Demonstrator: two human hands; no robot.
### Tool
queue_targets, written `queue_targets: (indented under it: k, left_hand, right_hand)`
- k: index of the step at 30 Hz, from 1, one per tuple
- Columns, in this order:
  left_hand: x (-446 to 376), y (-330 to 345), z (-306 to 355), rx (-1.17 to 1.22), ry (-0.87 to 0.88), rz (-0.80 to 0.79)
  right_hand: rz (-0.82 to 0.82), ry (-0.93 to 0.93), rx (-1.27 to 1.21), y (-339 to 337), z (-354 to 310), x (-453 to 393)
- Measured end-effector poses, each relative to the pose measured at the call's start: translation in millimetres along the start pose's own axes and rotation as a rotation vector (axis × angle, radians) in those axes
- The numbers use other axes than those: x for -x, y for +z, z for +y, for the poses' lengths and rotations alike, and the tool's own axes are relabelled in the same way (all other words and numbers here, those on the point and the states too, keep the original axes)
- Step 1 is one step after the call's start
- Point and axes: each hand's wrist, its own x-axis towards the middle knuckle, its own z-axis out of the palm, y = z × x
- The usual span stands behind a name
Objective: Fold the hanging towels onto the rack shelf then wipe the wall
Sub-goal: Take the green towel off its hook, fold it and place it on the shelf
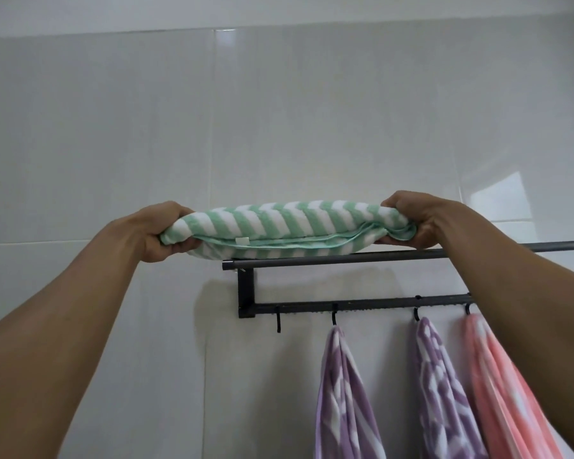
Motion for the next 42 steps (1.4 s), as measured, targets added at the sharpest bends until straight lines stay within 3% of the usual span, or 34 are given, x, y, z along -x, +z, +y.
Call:
queue_targets:
  k: [4, 10, 14, 17, 19, 21, 24, 26, 30, 42]
  left_hand:
    - [-2, 7, 8, 0.042, -0.001, -0.038]
    - [-1, 4, -4, -0.074, -0.109, -0.035]
    - [4, 1, -1, -0.195, -0.124, 0.013]
    - [5, -3, 8, -0.469, -0.104, 0.135]
    - [8, 1, 16, -0.621, 0.007, 0.219]
    - [13, 12, 24, -0.626, 0.257, 0.239]
    - [31, 37, 25, -0.805, 0.57, 0.083]
    - [39, 53, 19, -1.056, 0.608, -0.01]
    - [28, 58, 2, -1.458, 0.688, 0.105]
    - [12, 46, -4, -1.455, 0.733, 0.228]
  right_hand:
    - [0.009, -0.008, -0.035, -8, -1, -3]
    - [-0.014, 0.054, 0.061, -9, 7, -3]
    - [0.127, -0.009, 0.486, -8, -1, 7]
    - [0.291, -0.14, 0.862, -1, -11, 19]
    - [0.443, -0.311, 1.047, 9, -19, 22]
    - [0.462, -0.529, 1.14, 25, -24, 24]
    - [0.237, -0.712, 1.262, 57, -23, 30]
    - [0.131, -0.646, 1.352, 68, -16, 29]
    - [0.093, -0.565, 1.315, 75, 2, 25]
    - [0.23, -0.539, 1.082, 53, 0, 39]
